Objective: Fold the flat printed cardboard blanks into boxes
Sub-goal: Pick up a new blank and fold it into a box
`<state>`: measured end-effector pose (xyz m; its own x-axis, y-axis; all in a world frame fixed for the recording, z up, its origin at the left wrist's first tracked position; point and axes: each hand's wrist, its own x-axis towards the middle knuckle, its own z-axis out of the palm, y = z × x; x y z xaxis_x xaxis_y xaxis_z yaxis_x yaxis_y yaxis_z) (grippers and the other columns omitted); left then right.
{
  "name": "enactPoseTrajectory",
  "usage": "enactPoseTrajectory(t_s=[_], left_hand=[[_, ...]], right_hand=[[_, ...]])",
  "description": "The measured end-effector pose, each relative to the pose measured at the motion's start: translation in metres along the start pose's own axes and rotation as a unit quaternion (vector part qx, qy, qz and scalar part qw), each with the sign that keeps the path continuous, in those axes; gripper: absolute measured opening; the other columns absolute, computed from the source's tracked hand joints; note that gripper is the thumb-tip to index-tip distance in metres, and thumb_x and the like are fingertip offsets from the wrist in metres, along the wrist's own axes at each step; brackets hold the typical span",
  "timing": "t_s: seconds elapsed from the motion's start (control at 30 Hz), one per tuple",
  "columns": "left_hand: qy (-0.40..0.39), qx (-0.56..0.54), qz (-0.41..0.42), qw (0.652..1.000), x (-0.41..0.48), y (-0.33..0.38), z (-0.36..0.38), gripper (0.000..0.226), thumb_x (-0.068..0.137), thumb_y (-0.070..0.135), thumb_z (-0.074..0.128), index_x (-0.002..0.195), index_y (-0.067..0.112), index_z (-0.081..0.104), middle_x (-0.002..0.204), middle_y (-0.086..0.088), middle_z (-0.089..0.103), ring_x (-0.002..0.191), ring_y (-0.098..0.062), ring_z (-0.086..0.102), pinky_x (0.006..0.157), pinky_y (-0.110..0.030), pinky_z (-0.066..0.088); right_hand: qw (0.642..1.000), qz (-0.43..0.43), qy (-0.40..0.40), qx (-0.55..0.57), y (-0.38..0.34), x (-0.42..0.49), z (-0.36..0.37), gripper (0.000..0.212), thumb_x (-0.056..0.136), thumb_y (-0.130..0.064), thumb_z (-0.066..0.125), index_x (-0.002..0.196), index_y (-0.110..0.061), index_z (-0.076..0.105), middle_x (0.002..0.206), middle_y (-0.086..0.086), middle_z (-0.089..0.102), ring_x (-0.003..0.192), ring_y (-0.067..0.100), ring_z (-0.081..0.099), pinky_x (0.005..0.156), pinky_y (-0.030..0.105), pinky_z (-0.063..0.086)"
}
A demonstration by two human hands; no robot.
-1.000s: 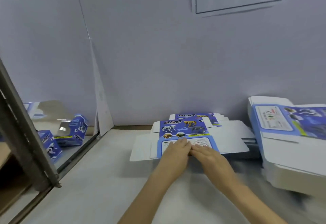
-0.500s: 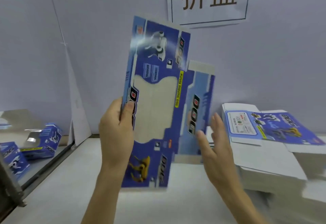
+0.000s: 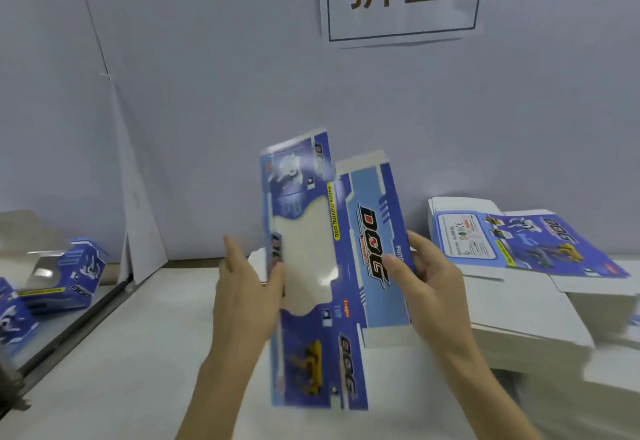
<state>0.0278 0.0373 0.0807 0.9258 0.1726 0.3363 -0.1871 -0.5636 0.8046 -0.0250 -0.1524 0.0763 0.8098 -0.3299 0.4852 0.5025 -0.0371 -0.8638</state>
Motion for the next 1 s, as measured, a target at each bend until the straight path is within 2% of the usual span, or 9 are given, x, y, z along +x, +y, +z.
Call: enactPoseTrajectory(t_s=[0.07, 0.17, 0.27, 0.43, 0.5, 0.57, 0.8, 0.87, 1.0], left_hand=[[-0.049, -0.055, 0.043, 0.996, -0.01, 0.009, 0.003, 0.097, 0.077, 0.054, 0.07, 0.153, 0.033, 0.013, 0.148, 0.009, 0.037, 0.133, -0.012, 0.039, 0.104, -0.026, 0.036], [-0.263, -0.384, 0.06, 0.883, -0.028, 0.033, 0.006, 0.083, 0.059, 0.066, 0.078, 0.13, 0.041, 0.045, 0.11, 0.016, 0.069, 0.103, -0.005, 0.066, 0.082, -0.022, 0.053], [-0.184, -0.48, -0.003, 0.857, -0.027, 0.036, 0.009, 0.052, 0.068, 0.048, 0.077, 0.109, 0.017, 0.065, 0.093, -0.001, 0.075, 0.084, -0.019, 0.073, 0.062, -0.026, 0.057], [-0.17, -0.462, -0.076, 0.867, -0.012, 0.001, -0.01, 0.026, 0.074, 0.019, 0.066, 0.1, 0.011, 0.066, 0.088, -0.012, 0.075, 0.07, -0.03, 0.073, 0.052, -0.035, 0.058], [-0.225, -0.41, -0.115, 0.876, -0.018, -0.018, -0.014, 0.032, 0.067, 0.013, 0.077, 0.096, 0.009, 0.064, 0.083, -0.015, 0.075, 0.062, -0.03, 0.072, 0.049, -0.033, 0.057], [-0.263, -0.388, -0.162, 0.868, -0.028, -0.035, -0.013, 0.033, 0.066, 0.017, 0.074, 0.095, 0.007, 0.064, 0.082, -0.018, 0.074, 0.061, -0.032, 0.071, 0.049, -0.033, 0.057], [-0.284, -0.395, -0.188, 0.853, -0.054, -0.047, -0.001, 0.021, 0.066, 0.019, 0.08, 0.085, 0.012, 0.075, 0.089, -0.022, 0.073, 0.067, -0.035, 0.072, 0.052, -0.035, 0.057], [-0.286, -0.372, -0.182, 0.864, -0.056, -0.045, 0.001, 0.029, 0.067, 0.022, 0.075, 0.091, 0.008, 0.068, 0.084, -0.019, 0.074, 0.063, -0.032, 0.071, 0.049, -0.032, 0.056], [-0.3, -0.347, -0.158, 0.874, -0.056, -0.036, 0.002, 0.035, 0.069, 0.025, 0.066, 0.099, 0.007, 0.062, 0.081, -0.014, 0.075, 0.062, -0.028, 0.072, 0.05, -0.029, 0.055]], right_hand=[[0.997, -0.078, -0.013, -0.028, -0.004, -0.005, 0.009, 0.035, 0.092, -0.005, 0.06, 0.112, -0.034, 0.06, 0.104, -0.007, 0.072, 0.094, 0.016, 0.07, 0.073, 0.028, 0.059], [0.973, -0.155, -0.137, -0.1, -0.009, -0.018, 0.023, 0.039, 0.09, -0.013, 0.067, 0.119, -0.038, 0.06, 0.112, -0.017, 0.067, 0.101, 0.005, 0.064, 0.085, 0.019, 0.05], [0.923, -0.146, -0.295, -0.198, -0.011, -0.024, 0.026, 0.044, 0.087, -0.041, 0.062, 0.128, -0.05, 0.05, 0.138, -0.023, 0.045, 0.133, 0.002, 0.04, 0.106, 0.014, 0.034], [0.942, -0.037, -0.119, -0.31, 0.005, -0.016, 0.007, 0.068, 0.093, -0.039, 0.06, 0.15, -0.029, 0.025, 0.149, -0.021, 0.021, 0.139, -0.006, 0.014, 0.117, 0.021, 0.02], [0.953, 0.061, -0.082, -0.286, 0.013, -0.016, -0.001, 0.065, 0.094, -0.034, 0.059, 0.149, -0.027, 0.026, 0.151, -0.009, 0.032, 0.137, 0.007, 0.034, 0.112, 0.033, 0.037], [0.963, 0.129, -0.068, -0.225, 0.019, -0.021, -0.004, 0.055, 0.093, -0.032, 0.062, 0.142, -0.031, 0.037, 0.134, -0.005, 0.057, 0.108, 0.008, 0.062, 0.089, 0.033, 0.055], [0.96, 0.189, -0.084, -0.189, 0.03, -0.032, -0.011, 0.062, 0.081, -0.053, 0.066, 0.136, -0.033, 0.043, 0.119, -0.008, 0.066, 0.092, 0.01, 0.071, 0.082, 0.04, 0.06], [0.936, 0.146, -0.112, -0.3, 0.029, -0.029, -0.011, 0.067, 0.089, -0.05, 0.061, 0.145, -0.031, 0.031, 0.141, -0.003, 0.049, 0.113, 0.012, 0.061, 0.092, 0.034, 0.055], [0.844, -0.174, -0.167, -0.479, 0.016, -0.016, 0.013, 0.069, 0.098, -0.022, 0.052, 0.154, -0.017, 0.012, 0.161, 0.003, 0.016, 0.149, 0.015, 0.01, 0.121, 0.034, 0.018]])
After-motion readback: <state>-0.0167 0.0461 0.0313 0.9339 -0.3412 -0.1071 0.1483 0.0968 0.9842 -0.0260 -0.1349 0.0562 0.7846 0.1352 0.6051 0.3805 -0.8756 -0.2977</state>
